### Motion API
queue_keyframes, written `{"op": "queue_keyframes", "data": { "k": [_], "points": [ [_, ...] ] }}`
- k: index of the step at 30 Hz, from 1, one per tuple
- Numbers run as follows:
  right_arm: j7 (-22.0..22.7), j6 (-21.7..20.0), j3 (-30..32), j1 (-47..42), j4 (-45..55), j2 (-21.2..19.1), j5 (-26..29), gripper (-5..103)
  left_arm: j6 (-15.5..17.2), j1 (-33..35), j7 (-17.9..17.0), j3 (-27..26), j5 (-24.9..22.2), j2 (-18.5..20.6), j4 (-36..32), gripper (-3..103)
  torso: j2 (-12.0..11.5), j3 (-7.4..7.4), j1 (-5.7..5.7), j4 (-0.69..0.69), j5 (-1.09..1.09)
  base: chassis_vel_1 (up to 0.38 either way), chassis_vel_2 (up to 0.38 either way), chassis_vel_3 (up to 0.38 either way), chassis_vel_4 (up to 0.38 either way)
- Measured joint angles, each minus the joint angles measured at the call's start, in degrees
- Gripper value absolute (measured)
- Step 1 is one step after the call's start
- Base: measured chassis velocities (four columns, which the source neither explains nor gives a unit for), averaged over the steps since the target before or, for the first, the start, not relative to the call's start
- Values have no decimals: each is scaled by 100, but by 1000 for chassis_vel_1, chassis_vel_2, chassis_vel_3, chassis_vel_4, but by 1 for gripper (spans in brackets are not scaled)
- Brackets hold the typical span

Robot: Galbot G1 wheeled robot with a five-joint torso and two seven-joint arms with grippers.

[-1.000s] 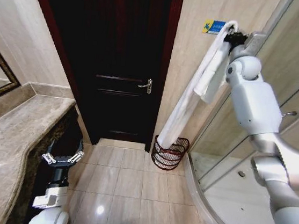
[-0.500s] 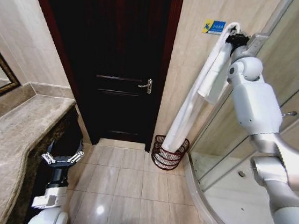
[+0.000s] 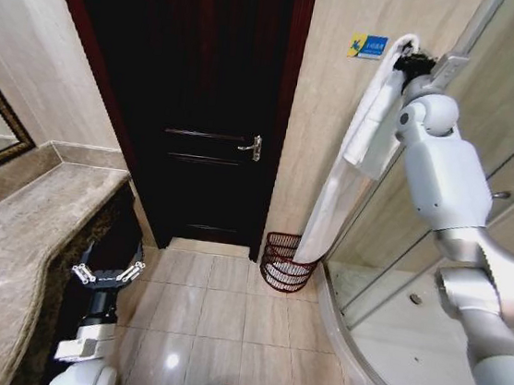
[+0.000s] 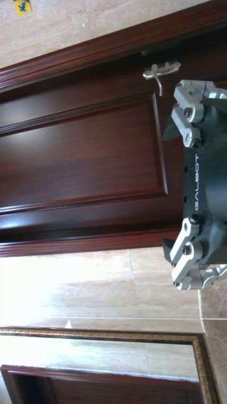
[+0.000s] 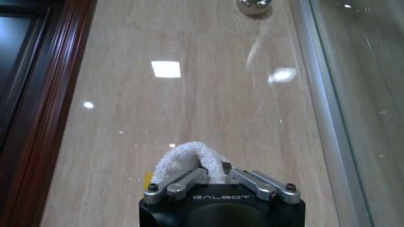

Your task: Discard the used towel into the hamper.

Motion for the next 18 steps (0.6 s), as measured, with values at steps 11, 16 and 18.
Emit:
{"op": "queue_keyframes", "data": {
  "k": [11, 16, 18],
  "points": [
    [-17, 14, -84, 114, -34, -16, 108, 2, -84, 67, -10, -2, 72, -114, -63, 100, -394, -217, -180, 1, 0, 0, 0, 0, 0],
    [-28, 22, -138, 153, -72, -12, 125, 2, -103, 98, -10, -4, 90, -117, -110, 100, -575, -313, -264, 1, -1, 0, 0, 0, 0],
    [-32, 28, -151, 164, -92, -8, 127, 2, -103, 111, -10, -12, 90, -117, -142, 100, -634, -343, -290, 1, 1, 0, 0, 0, 0]
  ]
}}
